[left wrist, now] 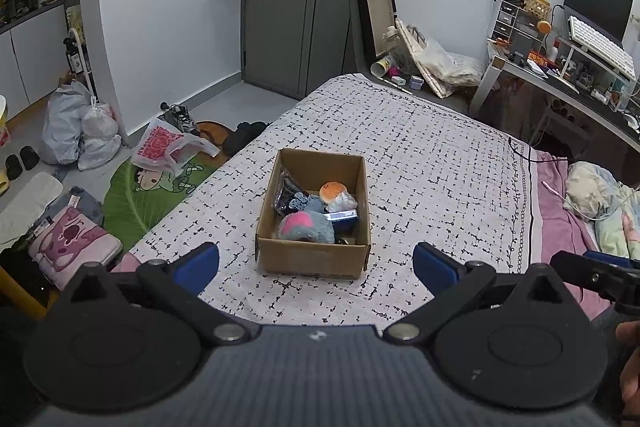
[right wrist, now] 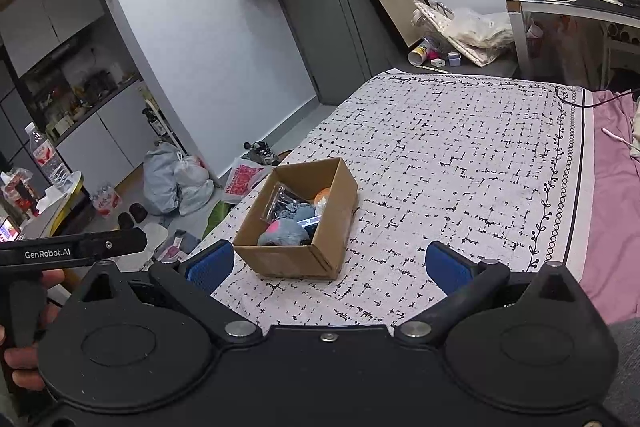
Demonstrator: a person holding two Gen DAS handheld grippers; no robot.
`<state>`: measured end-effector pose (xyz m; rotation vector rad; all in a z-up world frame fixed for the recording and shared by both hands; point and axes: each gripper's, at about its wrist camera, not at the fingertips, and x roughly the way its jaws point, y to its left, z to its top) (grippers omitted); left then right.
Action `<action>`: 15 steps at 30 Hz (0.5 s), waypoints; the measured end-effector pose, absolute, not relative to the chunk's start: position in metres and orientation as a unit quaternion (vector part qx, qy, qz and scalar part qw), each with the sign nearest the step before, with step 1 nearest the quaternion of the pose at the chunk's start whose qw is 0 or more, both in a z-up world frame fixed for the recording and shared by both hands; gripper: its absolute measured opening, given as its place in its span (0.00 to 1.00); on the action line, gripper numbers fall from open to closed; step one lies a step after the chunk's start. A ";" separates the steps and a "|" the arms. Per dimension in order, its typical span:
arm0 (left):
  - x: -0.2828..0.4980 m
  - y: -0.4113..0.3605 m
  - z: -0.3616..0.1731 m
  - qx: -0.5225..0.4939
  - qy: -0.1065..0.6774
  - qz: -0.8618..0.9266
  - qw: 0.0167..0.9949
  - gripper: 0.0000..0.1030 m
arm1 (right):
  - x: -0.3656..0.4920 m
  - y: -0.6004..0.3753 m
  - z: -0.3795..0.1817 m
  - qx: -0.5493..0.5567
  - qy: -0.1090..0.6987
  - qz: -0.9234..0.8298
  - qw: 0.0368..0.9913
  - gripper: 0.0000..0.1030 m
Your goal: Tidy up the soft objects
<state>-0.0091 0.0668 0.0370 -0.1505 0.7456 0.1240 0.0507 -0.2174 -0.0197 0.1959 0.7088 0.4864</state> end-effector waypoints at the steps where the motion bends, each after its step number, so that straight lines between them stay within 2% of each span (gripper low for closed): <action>1: -0.009 0.066 0.036 -0.073 0.365 0.060 0.926 0.99 | 0.050 -0.217 -0.019 0.094 0.343 0.236 0.904 1.00; 15: -0.008 0.065 0.034 -0.071 0.366 0.054 0.926 0.99 | 0.050 -0.215 -0.020 0.092 0.346 0.236 0.903 1.00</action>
